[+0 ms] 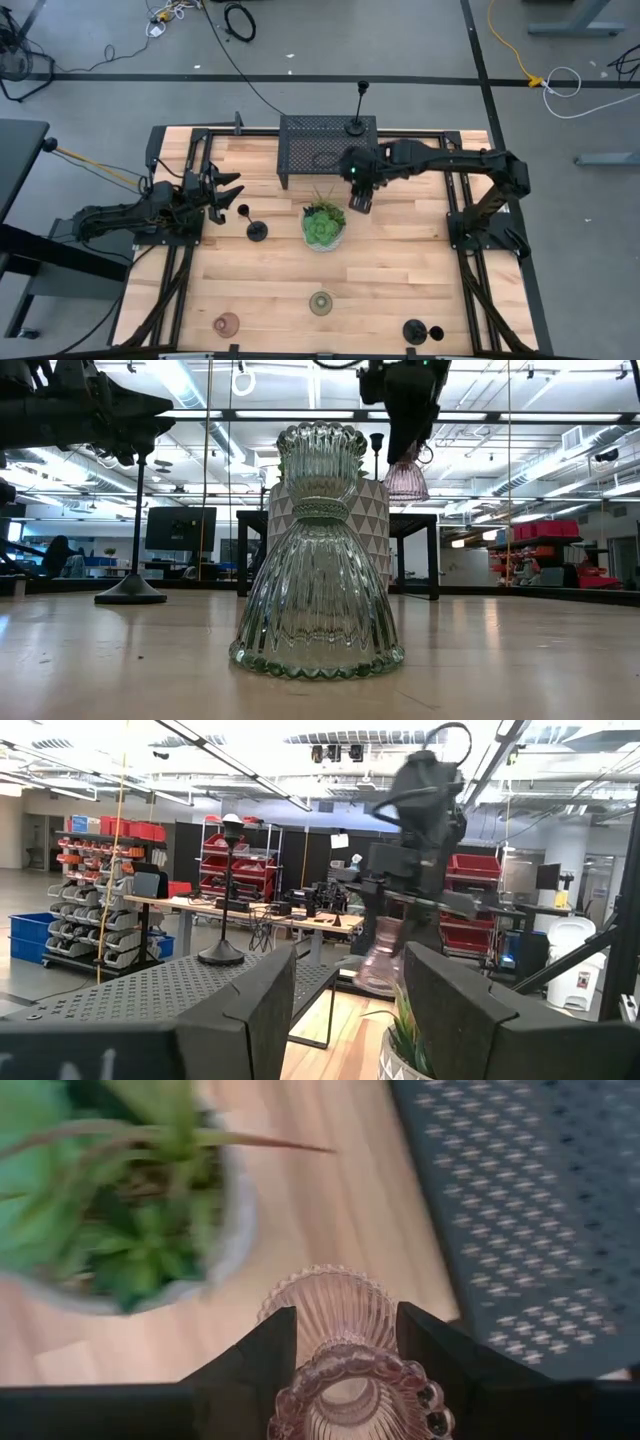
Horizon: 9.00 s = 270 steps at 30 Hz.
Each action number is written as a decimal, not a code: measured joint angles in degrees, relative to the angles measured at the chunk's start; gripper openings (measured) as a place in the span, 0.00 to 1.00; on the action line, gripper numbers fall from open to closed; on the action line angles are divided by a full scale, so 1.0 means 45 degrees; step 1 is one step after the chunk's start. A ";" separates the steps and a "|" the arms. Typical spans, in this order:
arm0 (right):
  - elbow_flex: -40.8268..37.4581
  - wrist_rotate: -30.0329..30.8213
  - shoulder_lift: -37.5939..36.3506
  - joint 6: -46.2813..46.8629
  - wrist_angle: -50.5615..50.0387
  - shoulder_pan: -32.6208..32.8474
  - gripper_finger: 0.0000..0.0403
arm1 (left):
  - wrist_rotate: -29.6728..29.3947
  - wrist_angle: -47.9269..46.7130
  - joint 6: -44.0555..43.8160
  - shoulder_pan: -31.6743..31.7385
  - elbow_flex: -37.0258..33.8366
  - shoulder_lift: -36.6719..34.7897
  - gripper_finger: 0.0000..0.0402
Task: Pick & Place candle stick holders
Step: Put the pink glass candle holder on the shelf aligned with the black candle holder, then put the bottom black candle holder on the shelf
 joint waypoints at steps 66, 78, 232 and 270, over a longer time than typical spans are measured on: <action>0.0015 -0.0606 0.0553 -0.2037 0.2590 -0.4128 0.43 | -0.0010 0.0000 0.0107 0.0000 0.0003 0.0000 0.47; 0.0010 -0.0587 0.0549 -0.2049 0.3255 -0.4128 0.43 | -0.0006 0.0001 0.0107 0.0005 0.0000 0.0000 0.47; -0.0845 0.6133 -0.1478 2.2229 0.0218 1.6916 0.69 | 0.0121 -0.0662 -0.1127 0.0000 0.0002 0.0000 0.47; -0.5126 0.3475 -0.1487 2.5626 0.5455 1.7674 0.69 | 0.0146 -0.0680 -0.1137 -0.0002 0.0002 0.0000 0.47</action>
